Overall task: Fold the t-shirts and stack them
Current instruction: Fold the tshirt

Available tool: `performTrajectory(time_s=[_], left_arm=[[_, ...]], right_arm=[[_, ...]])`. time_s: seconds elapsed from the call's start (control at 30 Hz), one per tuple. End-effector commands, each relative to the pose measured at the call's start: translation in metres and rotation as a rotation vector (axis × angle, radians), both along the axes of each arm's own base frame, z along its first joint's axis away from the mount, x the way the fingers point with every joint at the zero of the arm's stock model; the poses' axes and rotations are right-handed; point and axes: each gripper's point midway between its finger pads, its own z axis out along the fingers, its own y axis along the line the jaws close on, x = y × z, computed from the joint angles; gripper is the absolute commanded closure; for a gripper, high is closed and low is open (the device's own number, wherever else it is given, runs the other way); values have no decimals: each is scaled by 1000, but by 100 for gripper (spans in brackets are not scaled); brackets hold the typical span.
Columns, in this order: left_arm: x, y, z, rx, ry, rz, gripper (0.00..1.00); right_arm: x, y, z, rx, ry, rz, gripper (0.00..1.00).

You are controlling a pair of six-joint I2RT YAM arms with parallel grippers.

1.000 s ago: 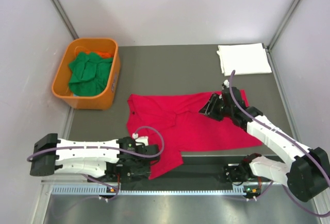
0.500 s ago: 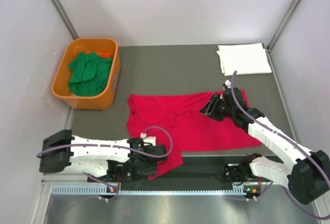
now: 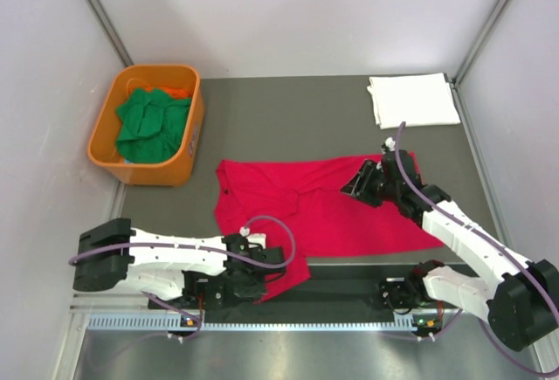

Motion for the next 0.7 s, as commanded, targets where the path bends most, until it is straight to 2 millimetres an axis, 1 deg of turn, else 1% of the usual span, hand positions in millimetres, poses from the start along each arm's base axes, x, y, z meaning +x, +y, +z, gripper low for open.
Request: performTrajectory(time_s=[0.0,0.03,0.07,0.1,0.13,0.17,0.2,0.23,0.27,0.3,0.33,0.37,0.4,0.43,0.47,0.5,0.53,0.57,0.6,0.67], left_arm=[[3,-8,4,-10,-20,-7,91],[6,-8,7,-7,-35,-7,100],[11,-9,11,-10,-59,-2,100],[17,-11,20,-3,-85,-2,100],[28,-12,27,-3,-131,3,100],[39,-13,34,-12,-152,4,100],[48,-21,46,-45,-172,6,100],[57,-25,53,-63,-187,9,100],[72,-24,59,-70,-204,10,100],[84,-29,71,-102,-231,14,100],[94,-27,77,-101,-250,17,100],[111,-21,82,-94,-279,25,100],[122,-24,93,-117,-306,29,100],[130,-23,99,-124,-323,33,100],[144,-16,104,-123,-349,40,100],[154,-16,114,-137,-373,48,100],[161,-13,118,-134,-391,53,100],[172,-9,125,-137,-419,54,100],[176,-8,127,-137,-429,53,100],[184,-4,128,-137,-434,46,100]], right_arm=[[4,-12,6,-5,-13,-65,58],[5,-16,7,-5,0,-95,58],[6,-21,7,-9,8,-118,58],[6,-31,4,-26,31,-156,58],[7,-37,6,-31,39,-177,58],[7,-48,10,-46,64,-214,58],[8,-59,11,-73,76,-257,58],[10,-67,16,-77,94,-309,57],[6,-78,11,-93,133,-356,57],[-2,-95,2,-112,204,-423,57],[-5,-109,-5,-130,240,-484,58],[-12,-120,-16,-142,286,-525,59],[-16,-143,-25,-146,325,-619,59],[-19,-159,-32,-151,344,-678,60],[-28,-172,-45,-162,383,-730,60],[-32,-198,-50,-167,403,-836,60],[-37,-211,-54,-189,417,-884,61],[-46,-229,-57,-204,447,-968,61],[-50,-240,-59,-224,460,-1012,61],[-59,-253,-60,-239,479,-1068,61]])
